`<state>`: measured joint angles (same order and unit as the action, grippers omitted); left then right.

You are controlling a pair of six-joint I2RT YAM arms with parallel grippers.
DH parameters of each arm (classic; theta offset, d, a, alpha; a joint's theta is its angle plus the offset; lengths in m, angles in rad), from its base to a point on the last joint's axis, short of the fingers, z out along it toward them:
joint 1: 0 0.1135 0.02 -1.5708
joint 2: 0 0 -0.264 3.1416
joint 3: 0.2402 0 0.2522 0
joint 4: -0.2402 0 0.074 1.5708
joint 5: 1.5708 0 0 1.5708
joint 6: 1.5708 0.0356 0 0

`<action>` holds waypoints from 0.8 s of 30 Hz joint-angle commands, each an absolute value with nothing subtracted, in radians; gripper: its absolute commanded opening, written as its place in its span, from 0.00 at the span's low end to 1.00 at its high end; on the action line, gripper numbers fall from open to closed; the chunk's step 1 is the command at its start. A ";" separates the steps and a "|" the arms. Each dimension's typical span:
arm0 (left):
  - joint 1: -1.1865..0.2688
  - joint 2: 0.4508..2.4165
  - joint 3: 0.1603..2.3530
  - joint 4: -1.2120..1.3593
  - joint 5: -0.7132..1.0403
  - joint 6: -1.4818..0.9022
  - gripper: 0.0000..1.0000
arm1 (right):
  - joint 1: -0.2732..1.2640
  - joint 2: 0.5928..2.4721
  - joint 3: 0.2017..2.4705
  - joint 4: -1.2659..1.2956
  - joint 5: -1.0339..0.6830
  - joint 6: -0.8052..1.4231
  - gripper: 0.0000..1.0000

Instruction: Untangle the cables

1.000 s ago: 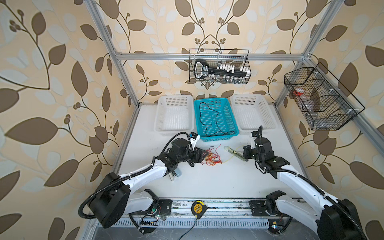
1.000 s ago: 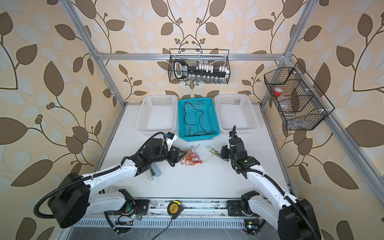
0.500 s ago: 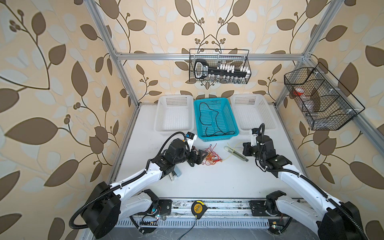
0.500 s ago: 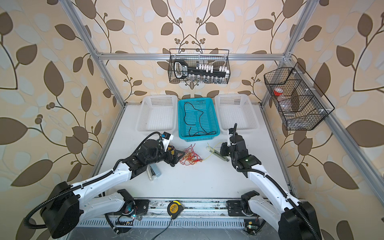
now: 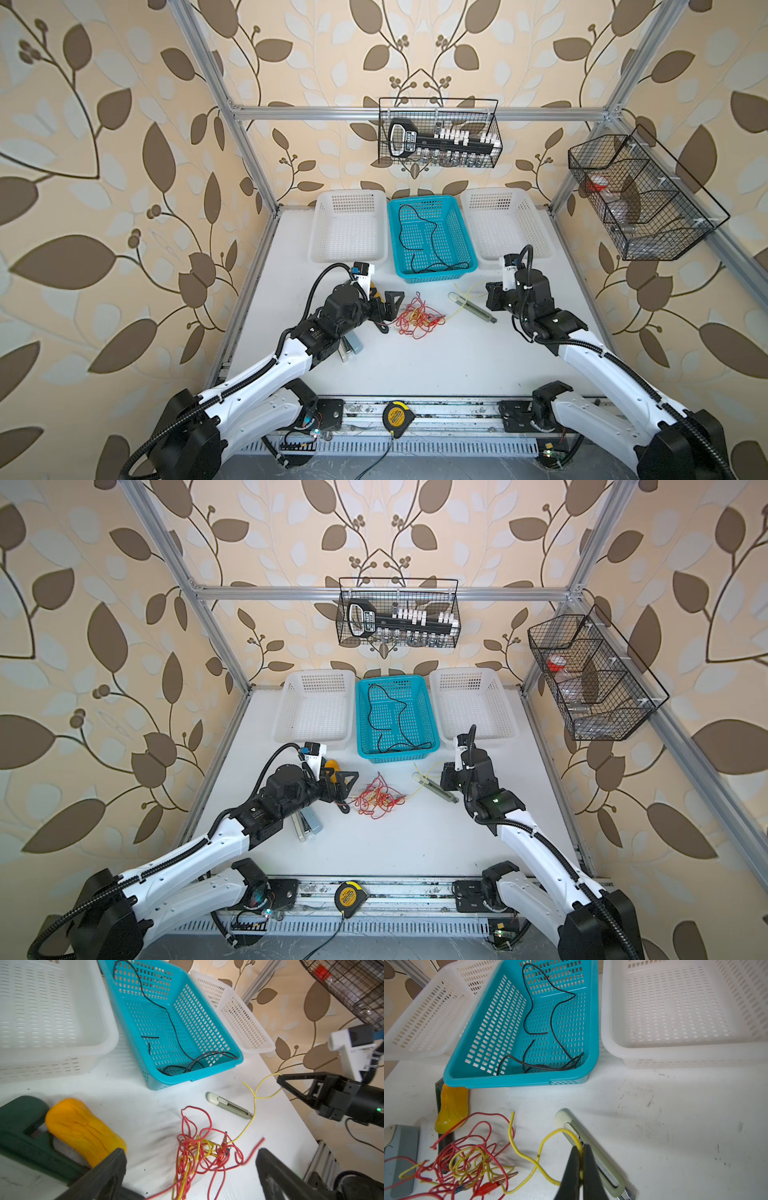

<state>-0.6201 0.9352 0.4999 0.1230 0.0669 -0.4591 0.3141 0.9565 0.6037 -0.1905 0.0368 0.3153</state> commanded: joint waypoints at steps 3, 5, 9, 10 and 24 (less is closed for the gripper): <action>-0.618 0.905 0.490 0.108 0.091 -0.417 0.99 | 0.320 0.938 0.661 -0.207 0.005 0.295 0.02; -0.627 0.926 0.519 0.072 0.127 -0.374 0.99 | 0.321 0.953 0.668 -0.207 -0.013 0.296 0.02; -0.697 1.014 0.592 0.007 0.116 -0.305 0.99 | 0.335 0.968 0.674 -0.201 -0.014 0.304 0.02; -0.722 1.041 0.609 0.001 0.108 -0.291 0.98 | 0.340 0.966 0.674 -0.197 -0.017 0.306 0.02; -0.807 1.307 0.728 -0.005 0.035 -0.245 0.53 | 0.350 0.961 0.674 -0.192 -0.023 0.311 0.02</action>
<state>-0.7994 1.2957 0.6830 -0.0132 0.0643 -0.2623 0.3450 0.9630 0.6498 -0.1909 -0.0116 0.3130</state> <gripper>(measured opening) 0.545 0.048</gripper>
